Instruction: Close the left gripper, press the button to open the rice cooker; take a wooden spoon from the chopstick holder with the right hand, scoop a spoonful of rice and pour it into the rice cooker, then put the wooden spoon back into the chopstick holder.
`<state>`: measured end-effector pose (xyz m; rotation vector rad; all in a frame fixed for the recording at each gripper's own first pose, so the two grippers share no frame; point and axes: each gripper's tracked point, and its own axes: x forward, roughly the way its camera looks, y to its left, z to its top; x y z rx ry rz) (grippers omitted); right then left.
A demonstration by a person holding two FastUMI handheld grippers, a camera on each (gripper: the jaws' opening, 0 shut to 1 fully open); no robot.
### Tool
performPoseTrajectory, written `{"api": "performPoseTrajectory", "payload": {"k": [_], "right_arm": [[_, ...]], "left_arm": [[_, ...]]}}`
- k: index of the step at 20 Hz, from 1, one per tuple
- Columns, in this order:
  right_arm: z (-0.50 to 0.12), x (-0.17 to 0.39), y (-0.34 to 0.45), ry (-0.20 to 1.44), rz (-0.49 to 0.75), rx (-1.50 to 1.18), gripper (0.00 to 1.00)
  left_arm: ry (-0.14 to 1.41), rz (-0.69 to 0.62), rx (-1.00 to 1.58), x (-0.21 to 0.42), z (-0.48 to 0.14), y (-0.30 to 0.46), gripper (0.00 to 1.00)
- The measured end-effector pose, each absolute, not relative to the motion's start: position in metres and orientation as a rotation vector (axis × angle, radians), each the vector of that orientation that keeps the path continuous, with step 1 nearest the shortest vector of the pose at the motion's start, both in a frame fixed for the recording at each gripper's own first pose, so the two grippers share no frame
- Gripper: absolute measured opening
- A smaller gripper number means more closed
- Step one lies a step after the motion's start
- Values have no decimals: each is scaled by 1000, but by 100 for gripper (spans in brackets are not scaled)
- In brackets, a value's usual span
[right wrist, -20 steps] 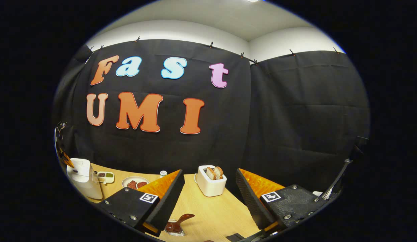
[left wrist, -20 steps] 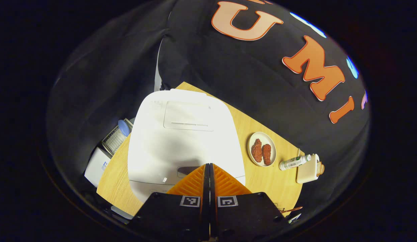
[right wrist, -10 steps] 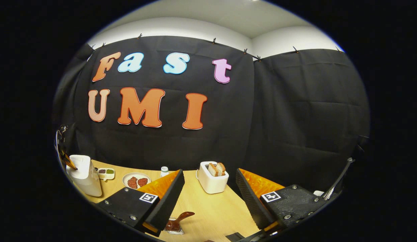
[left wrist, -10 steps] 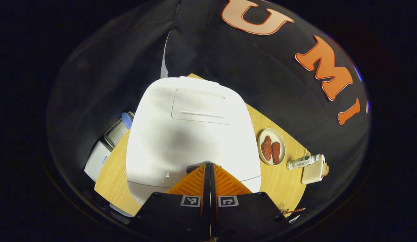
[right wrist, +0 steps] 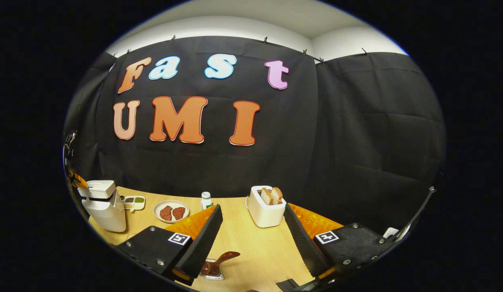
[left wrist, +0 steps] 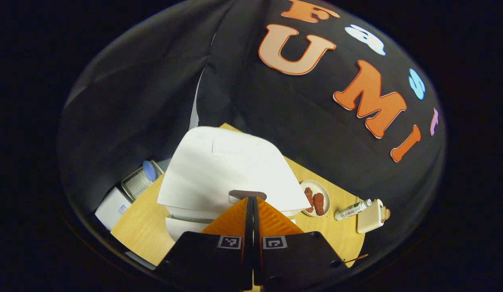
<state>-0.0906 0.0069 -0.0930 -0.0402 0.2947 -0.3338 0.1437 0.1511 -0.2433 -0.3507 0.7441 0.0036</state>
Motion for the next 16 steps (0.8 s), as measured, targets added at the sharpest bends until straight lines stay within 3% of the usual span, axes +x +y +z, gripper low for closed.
{"api": "performPoseTrajectory", "payload": {"k": [9, 14, 15, 16], "right_arm": [[-151, -76, 16, 386, -257, 25, 96], [-184, -70, 23, 448, -215, 70, 96], [-191, -70, 24, 462, -206, 82, 96], [-199, -69, 26, 475, -197, 96, 96]], "left_arm": [[431, -30, -33, 127, -153, 127, 5], [334, -62, 83, 115, -122, 103, 6], [324, -66, 105, 111, -117, 99, 10], [315, -69, 126, 103, -114, 98, 29]]}}
